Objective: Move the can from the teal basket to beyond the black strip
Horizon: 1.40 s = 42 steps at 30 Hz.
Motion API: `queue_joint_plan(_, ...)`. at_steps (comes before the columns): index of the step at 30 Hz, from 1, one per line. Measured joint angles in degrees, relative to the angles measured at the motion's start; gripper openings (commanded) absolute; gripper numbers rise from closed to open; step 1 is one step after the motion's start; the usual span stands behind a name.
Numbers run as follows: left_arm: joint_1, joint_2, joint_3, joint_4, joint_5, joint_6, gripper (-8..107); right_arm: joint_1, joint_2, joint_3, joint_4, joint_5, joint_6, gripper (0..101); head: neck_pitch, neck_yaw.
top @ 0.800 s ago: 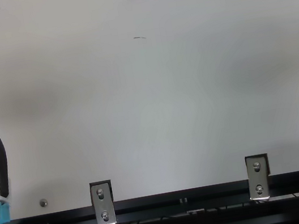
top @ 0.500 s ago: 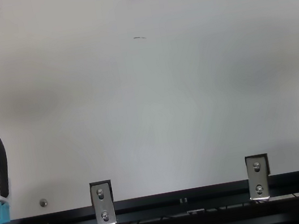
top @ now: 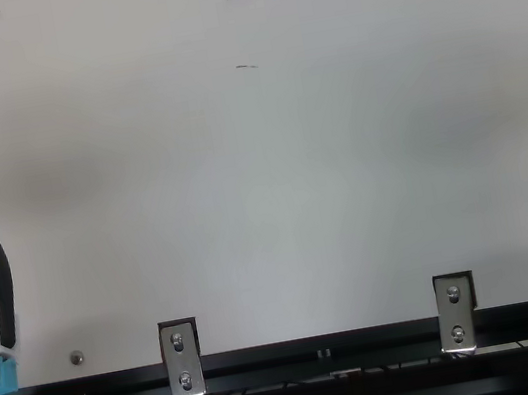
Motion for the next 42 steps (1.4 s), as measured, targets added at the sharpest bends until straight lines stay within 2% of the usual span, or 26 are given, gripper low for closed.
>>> queue_joint_plan(42,0.0,0.0,0.0,0.0,0.0,0.0,90,0.0,0.0,0.0,0.0,0.0,0.0,101,0.0,0.0)
